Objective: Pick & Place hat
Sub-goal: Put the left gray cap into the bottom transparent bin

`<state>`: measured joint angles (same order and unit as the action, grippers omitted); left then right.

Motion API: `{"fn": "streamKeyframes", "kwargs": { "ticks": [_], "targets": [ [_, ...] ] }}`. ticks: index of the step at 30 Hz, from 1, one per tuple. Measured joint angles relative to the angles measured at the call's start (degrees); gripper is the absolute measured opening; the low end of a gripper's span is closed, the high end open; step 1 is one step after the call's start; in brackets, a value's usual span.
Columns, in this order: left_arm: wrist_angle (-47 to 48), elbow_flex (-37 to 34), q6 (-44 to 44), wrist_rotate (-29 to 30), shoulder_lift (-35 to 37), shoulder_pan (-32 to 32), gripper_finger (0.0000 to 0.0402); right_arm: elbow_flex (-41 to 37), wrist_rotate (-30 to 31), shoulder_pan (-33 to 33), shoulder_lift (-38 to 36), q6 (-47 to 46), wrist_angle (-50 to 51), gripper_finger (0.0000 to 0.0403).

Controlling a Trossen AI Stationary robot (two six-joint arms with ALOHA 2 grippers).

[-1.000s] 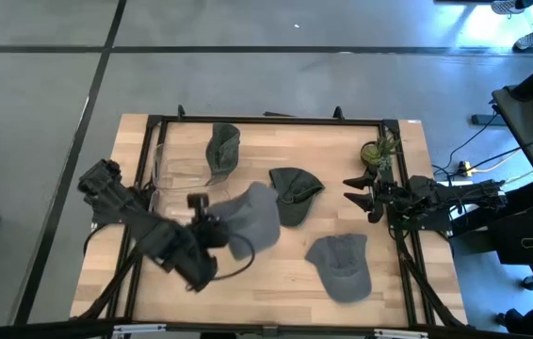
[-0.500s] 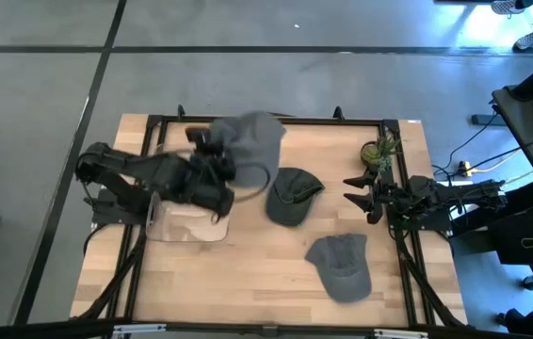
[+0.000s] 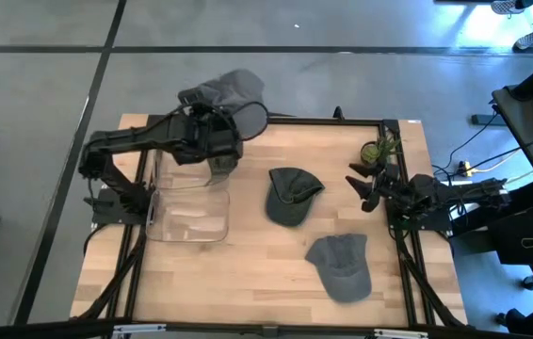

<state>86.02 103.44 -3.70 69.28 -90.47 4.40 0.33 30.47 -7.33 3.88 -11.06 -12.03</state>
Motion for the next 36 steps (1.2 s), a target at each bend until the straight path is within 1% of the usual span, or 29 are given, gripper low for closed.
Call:
{"fn": "streamKeyframes", "kwargs": {
  "ticks": [2,4,5,6,9,11,14,16,19,20,23,26,28,30,33,35,36],
  "targets": [
    [-2.83,0.0,-0.02,-4.62,-0.35,0.14,0.0003,-0.02,-0.03,0.04,1.39,3.03,-2.56,0.0243],
    [-5.79,0.0,-0.04,-10.58,-0.82,0.35,0.0003,0.01,-0.1,0.04,2.86,5.98,-3.49,0.0243],
    [-7.24,0.0,-0.02,-12.43,-1.31,0.3,0.0003,-0.01,-0.32,0.04,3.73,7.03,-3.49,0.0243],
    [-8.63,-0.01,-0.02,-13.31,-1.83,0.21,0.0003,-0.01,-0.52,0.04,4.65,7.77,-3.45,0.0243],
    [-12.25,-0.09,0.88,-13.54,-3.42,-0.35,0.0003,0.01,-0.69,0.33,8.04,8.53,-3.6,0.0243],
    [-15.0,-0.09,1.48,-15.96,-4.63,-0.5,0.0003,-0.01,-0.69,1.33,10.63,8.51,-4.55,0.0243],
    [-19.81,-0.09,3.4,-21.76,-6.71,-0.5,0.0003,0.0,-1.35,3.63,15.08,8.59,-9.26,0.0243],
    [-23.74,-0.09,5.12,-23.28,-7.9,-0.5,0.0003,-0.01,-5.49,5.65,18.4,9.93,-14.36,0.0243],
    [-29.57,-0.04,9.07,-26.21,-9.85,-0.5,0.0003,0.01,-15.22,8.72,23.12,11.75,-23.2,0.0243],
    [-31.02,-0.04,10.02,-27.28,-10.63,-0.42,0.0003,0.01,-17.04,9.77,24.41,11.04,-25.64,0.0243],
    [-35.79,-0.04,14.74,-26.53,-12.78,-0.68,0.0003,0.01,-19.01,12.5,27.3,5.23,-29.79,0.0243],
    [-41.72,0.0,23.04,-24.0,-15.55,-1.51,0.0003,0.01,-20.38,14.59,29.73,-1.3,-30.79,0.0243],
    [-45.93,-0.04,28.56,-21.31,-17.89,-2.22,0.0003,0.01,-21.73,15.42,31.31,-4.88,-31.18,0.0243],
    [-49.79,-0.04,33.9,-17.41,-19.87,-2.71,0.0003,0.01,-22.51,15.9,32.77,-7.92,-32.28,0.0243],
    [-53.38,-0.04,41.35,-8.15,-22.31,-3.29,0.0003,0.01,-22.61,16.35,34.5,-10.4,-34.25,0.0243],
    [-54.67,-0.04,43.58,-3.51,-23.41,-3.29,0.0003,0.01,-22.61,16.62,35.1,-10.48,-33.32,0.0243],
    [-54.81,-0.04,43.63,-2.73,-23.67,-3.3,0.0003,0.01,-22.61,16.63,35.38,-10.48,-32.68,0.0243]
  ]
}}
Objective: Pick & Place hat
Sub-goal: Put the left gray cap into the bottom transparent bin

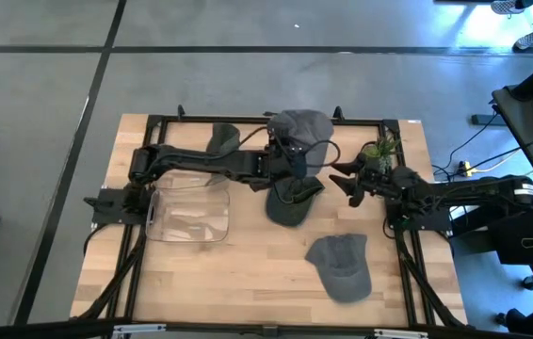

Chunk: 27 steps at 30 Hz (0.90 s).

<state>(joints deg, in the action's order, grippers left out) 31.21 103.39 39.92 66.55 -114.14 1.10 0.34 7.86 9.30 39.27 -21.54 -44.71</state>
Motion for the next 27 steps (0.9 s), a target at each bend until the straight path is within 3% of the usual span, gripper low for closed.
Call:
{"fn": "streamKeyframes", "kwargs": {
  "ticks": [7,13,20,27],
  "targets": [
    [-0.19,0.0,-5.11,-2.06,-0.27,-0.26,0.0004,0.0,0.0,-0.01,0.85,-1.69,1.89,0.0246],
    [-0.6,0.0,-5.67,-2.81,-0.25,-0.85,0.0004,0.0,0.11,-0.02,0.85,-2.99,1.58,0.0285],
    [-1.59,0.0,-5.75,-3.19,-0.23,-1.66,0.0004,0.0,6.95,-0.02,0.85,-8.47,0.41,0.0313],
    [-3.35,0.0,-5.32,-0.92,-0.23,-3.55,0.0004,2.62,4.24,-0.02,1.14,-8.33,-1.51,0.0314]
  ]
}}
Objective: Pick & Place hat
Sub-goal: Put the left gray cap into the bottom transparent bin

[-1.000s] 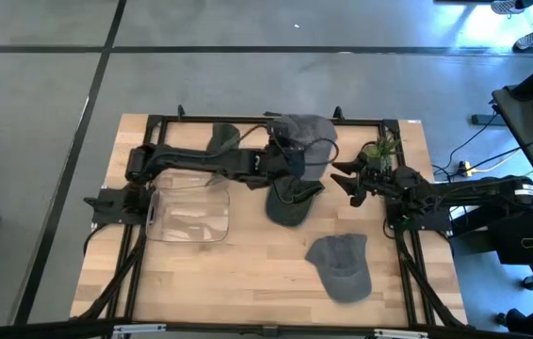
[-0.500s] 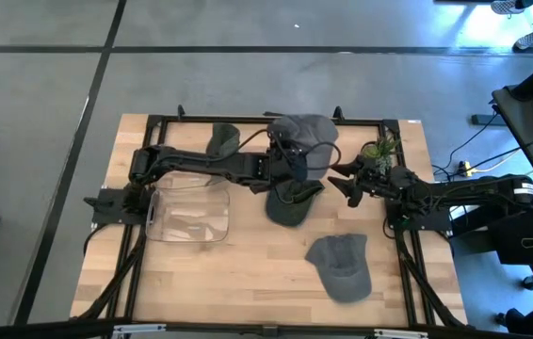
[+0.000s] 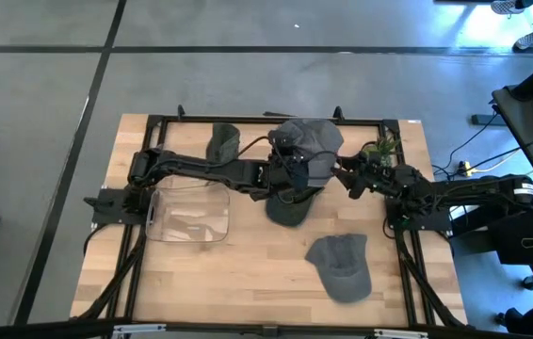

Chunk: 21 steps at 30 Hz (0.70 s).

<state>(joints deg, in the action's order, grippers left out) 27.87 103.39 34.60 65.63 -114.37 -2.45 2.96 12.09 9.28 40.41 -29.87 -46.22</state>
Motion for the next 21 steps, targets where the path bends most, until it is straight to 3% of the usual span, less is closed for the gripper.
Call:
{"fn": "streamKeyframes", "kwargs": {
  "ticks": [6,10,21],
  "targets": [
    [-4.01,0.0,3.63,2.44,0.02,-1.82,0.0004,2.63,-5.46,-0.02,3.67,0.9,1.18,0.0313],
    [-3.97,0.0,4.01,3.51,0.02,-2.06,0.0004,3.34,-7.06,-0.02,4.91,2.62,0.98,0.028],
    [-3.66,0.0,4.2,4.5,0.07,-1.96,0.003,3.45,-8.19,-0.1,4.87,7.99,1.14,0.0041]
  ]
}}
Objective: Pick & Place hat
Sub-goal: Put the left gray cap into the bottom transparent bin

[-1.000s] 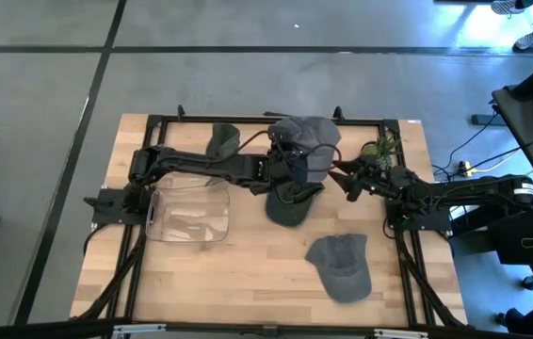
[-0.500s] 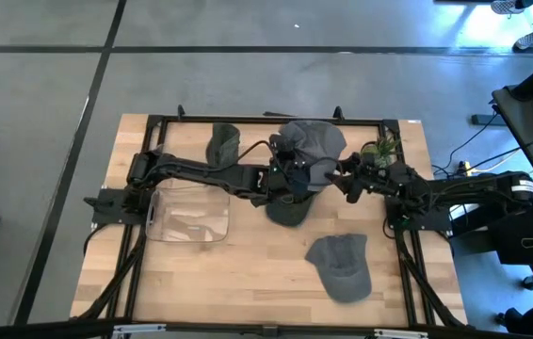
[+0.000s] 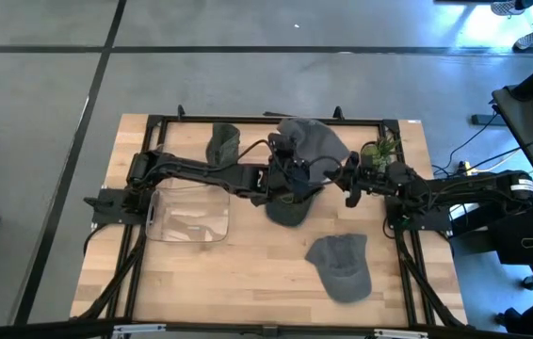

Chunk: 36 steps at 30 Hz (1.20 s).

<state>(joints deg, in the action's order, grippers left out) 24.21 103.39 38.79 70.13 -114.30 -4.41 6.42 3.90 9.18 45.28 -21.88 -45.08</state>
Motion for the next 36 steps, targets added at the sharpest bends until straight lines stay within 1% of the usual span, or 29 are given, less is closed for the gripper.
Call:
{"fn": "streamKeyframes", "kwargs": {
  "ticks": [1,2,4,8,10,11,12,13,15,17,18,20,21,22,24,26,28,32,34,36],
  "targets": [
    [-0.01,0.0,-0.02,-0.04,0.0,0.04,0.0035,0.01,-0.24,-0.02,-0.03,1.23,0.09,0.0024],
    [-0.01,0.0,-0.03,-0.18,0.0,0.05,0.0038,0.03,-0.1,-0.03,-0.04,2.35,0.32,0.0016],
    [0.53,0.01,-0.05,-0.79,0.03,-0.1,0.0044,0.04,1.96,0.16,-0.01,2.61,1.72,0.0016],
    [6.17,0.02,-1.74,-1.69,0.64,-0.45,0.0052,0.04,3.26,0.03,-0.07,3.36,5.45,0.0016],
    [10.1,0.02,-6.07,-4.78,2.05,-0.47,0.006,0.04,4.43,0.15,-0.04,3.89,8.54,0.0016],
    [12.65,0.02,-9.45,-7.98,3.2,-0.47,0.0065,0.04,4.53,0.15,-0.04,4.22,9.57,0.0016],
    [15.2,0.02,-13.37,-12.89,4.38,-0.32,0.007,0.04,4.22,0.13,-0.04,4.56,10.26,0.0016],
    [17.36,0.02,-17.21,-19.16,5.6,-0.02,0.0077,0.04,3.31,0.12,-0.04,5.16,10.99,0.0016],
    [21.39,0.02,-23.1,-35.29,7.92,1.77,0.0093,0.04,0.09,0.12,0.0,7.51,12.22,0.0016],
    [22.4,0.02,-25.33,-50.15,9.53,4.81,0.0111,0.09,-6.71,0.14,0.0,10.86,12.76,0.0016],
    [22.13,0.02,-25.33,-56.41,9.96,6.25,0.0119,0.49,-10.67,0.08,-0.02,12.42,13.85,0.0016],
    [20.95,0.02,-24.27,-65.92,10.33,8.91,0.0135,1.85,-18.95,-0.21,0.02,15.98,16.75,0.0016],
    [20.29,0.02,-23.9,-69.51,10.34,9.95,0.0141,2.61,-22.24,-0.65,0.0,17.52,18.36,0.0016],
    [19.75,0.02,-23.85,-72.21,10.32,10.83,0.0147,3.44,-24.29,-1.17,0.0,19.0,20.4,0.0016],
    [18.49,0.02,-24.7,-75.05,10.32,12.3,0.0155,5.02,-24.8,-2.1,0.0,21.68,25.81,0.0016],
    [17.04,0.02,-25.15,-75.1,10.32,13.51,0.016,6.23,-22.97,-2.82,0.36,23.96,31.93,0.0016],
    [16.01,0.02,-25.19,-74.53,10.32,14.37,0.0162,6.88,-21.46,-3.48,1.13,25.74,35.21,0.0016],
    [14.25,0.02,-26.43,-74.25,10.27,15.17,0.0164,7.91,-21.46,-4.78,2.95,32.93,37.67,0.0016],
    [14.71,0.07,-27.26,-76.3,9.56,15.8,0.0162,8.75,-21.15,-5.3,3.97,36.37,37.61,0.0016],
    [16.61,0.06,-27.24,-78.8,8.66,16.39,0.0159,10.02,-18.94,-6.0,5.15,38.67,37.51,0.0016]
  ]
}}
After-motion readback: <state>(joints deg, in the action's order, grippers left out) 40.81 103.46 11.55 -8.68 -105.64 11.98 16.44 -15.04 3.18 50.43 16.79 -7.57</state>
